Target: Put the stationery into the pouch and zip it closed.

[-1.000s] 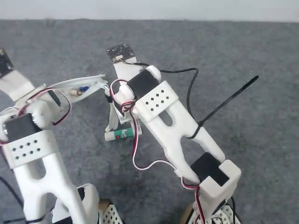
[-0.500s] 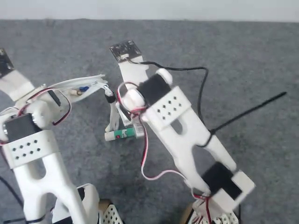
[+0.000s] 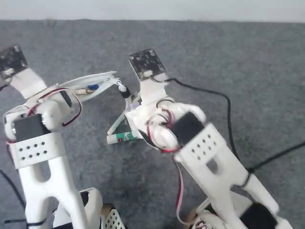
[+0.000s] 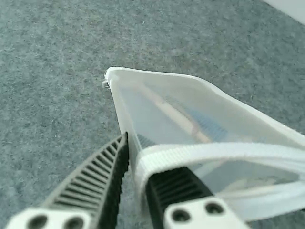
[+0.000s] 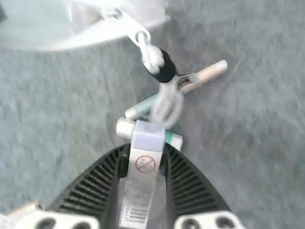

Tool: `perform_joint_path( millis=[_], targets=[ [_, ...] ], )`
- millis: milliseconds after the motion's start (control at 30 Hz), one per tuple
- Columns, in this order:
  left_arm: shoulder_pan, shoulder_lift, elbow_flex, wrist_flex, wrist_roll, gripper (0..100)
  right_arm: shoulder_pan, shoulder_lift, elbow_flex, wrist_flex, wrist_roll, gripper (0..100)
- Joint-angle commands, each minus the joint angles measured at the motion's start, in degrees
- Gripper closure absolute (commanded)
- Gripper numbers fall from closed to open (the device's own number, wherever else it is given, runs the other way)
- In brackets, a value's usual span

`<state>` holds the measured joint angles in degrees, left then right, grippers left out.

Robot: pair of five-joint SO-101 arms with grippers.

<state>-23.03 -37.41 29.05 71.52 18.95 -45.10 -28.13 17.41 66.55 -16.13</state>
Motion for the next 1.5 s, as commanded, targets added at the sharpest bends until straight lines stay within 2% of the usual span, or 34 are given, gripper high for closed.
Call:
perform_joint_path(
  millis=[0,333,633,900,1067,1467],
  targets=[
    [0.5,-0.5,-2.0,0.4,-0.6,99,-0.2,-8.7,6.4,-10.8,0.5,99.3],
    [0.5,-0.5,-2.0,0.4,-0.6,99,-1.5,-18.2,25.8,-39.3,0.5,99.3],
    [0.5,-0.5,-1.0,0.1,-0.7,99,-2.5,-16.7,27.7,-64.0,1.0,99.3],
    [0.4,-0.5,-1.0,0.4,-0.7,99,-5.1,-4.2,27.7,-87.5,1.5,99.3],
    [0.2,-0.5,-0.9,0.4,-0.7,99,-5.2,5.6,28.0,-99.7,5.6,99.3],
    [0.2,-0.5,-0.6,0.1,-0.7,99,-5.1,26.4,24.0,-113.0,5.9,99.3]
  ],
)
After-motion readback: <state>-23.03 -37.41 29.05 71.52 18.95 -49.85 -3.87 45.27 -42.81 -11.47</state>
